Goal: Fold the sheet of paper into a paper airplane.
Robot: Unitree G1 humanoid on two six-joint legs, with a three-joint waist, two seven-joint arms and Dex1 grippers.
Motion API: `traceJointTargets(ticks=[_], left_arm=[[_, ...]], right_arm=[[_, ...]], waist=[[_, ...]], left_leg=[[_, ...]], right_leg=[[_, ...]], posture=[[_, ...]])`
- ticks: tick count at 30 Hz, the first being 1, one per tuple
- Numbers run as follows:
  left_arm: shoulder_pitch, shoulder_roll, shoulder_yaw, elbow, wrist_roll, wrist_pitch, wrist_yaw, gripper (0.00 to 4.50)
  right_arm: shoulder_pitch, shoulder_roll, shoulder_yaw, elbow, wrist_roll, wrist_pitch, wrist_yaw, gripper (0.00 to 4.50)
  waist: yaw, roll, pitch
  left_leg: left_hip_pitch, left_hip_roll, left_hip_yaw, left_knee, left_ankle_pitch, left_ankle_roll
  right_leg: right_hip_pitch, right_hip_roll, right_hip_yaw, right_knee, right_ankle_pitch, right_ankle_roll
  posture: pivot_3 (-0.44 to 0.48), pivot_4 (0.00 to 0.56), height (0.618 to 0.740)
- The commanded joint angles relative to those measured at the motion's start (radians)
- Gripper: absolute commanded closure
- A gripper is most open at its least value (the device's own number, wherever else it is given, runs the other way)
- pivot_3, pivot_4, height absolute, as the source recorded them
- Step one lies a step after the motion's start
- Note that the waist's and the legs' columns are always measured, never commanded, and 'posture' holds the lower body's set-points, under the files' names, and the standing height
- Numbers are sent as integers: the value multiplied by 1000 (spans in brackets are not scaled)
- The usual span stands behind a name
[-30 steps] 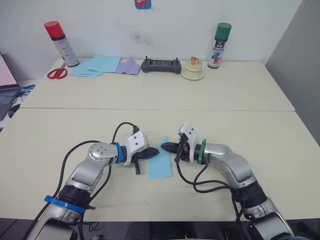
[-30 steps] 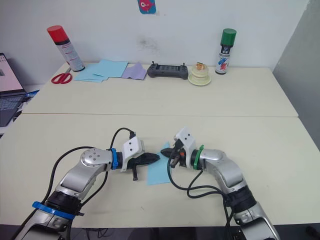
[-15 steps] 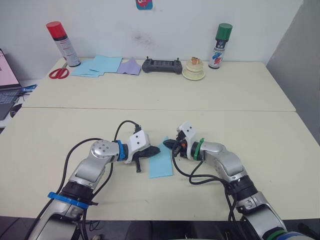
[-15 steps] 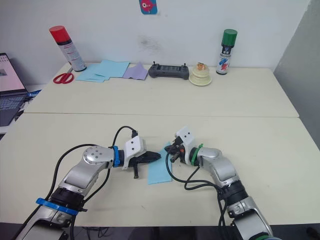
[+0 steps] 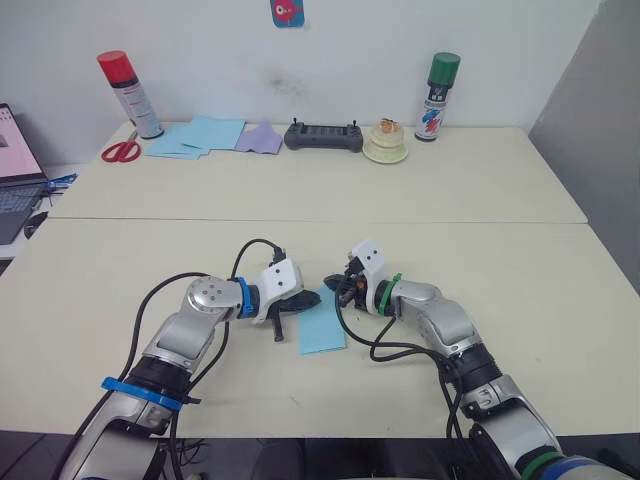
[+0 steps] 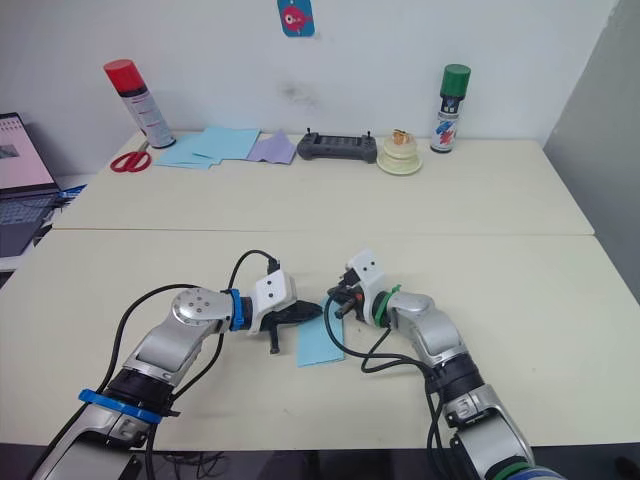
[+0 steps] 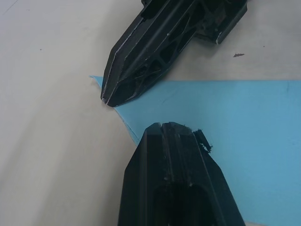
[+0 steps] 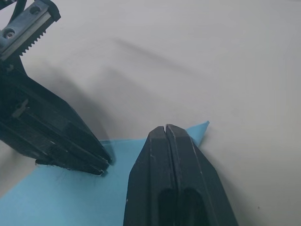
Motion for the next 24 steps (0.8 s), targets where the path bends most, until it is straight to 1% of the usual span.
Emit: traceJointTargets(ticks=[1,7,12,15,18,22,24], left_arm=[[35,23,-23,18,25,47,-31,4500],[41,26,-19,16,30,51,-38,4500],[40,23,-19,24,35,48,-34,4500],[38,16,-25,33,38,44,-33,4500],[35,12,-30,42,42,39,-32,4500],[23,9,-37,62,52,18,-33,4500],[9,-6,-23,68,37,14,-28,4500]], right_arm=[[-5,-47,-67,69,-67,12,-122,4487],[-1,-46,-90,95,-79,14,-213,4487],[9,-51,-108,83,-66,12,-260,4487],[16,-48,-116,70,-44,20,-263,4487],[19,-46,-115,60,-38,26,-262,4487],[25,-48,-98,44,-30,29,-225,4487],[27,-49,-87,34,-29,29,-209,4487]], waist=[[1,2,-1],[1,5,-4],[3,6,-4],[5,6,-4],[6,6,-4],[6,6,-4],[7,7,-4]], left_leg=[[1,0,0,0,0,0],[1,0,0,0,0,0],[0,0,-1,0,0,0],[0,0,-1,0,0,0],[0,-1,0,0,0,0],[-1,-2,0,0,0,0],[-1,-2,0,0,0,0]], right_leg=[[1,0,0,0,0,0],[3,0,1,0,0,0],[3,-1,2,0,0,0],[2,-2,3,-1,-2,-3],[3,-2,4,-1,-3,-3],[3,-3,4,-2,-3,-3],[3,-3,4,-2,-3,-3]], posture=[[0,150,740],[0,150,740],[0,150,740],[0,150,740],[0,150,740],[0,150,740],[0,150,740]])
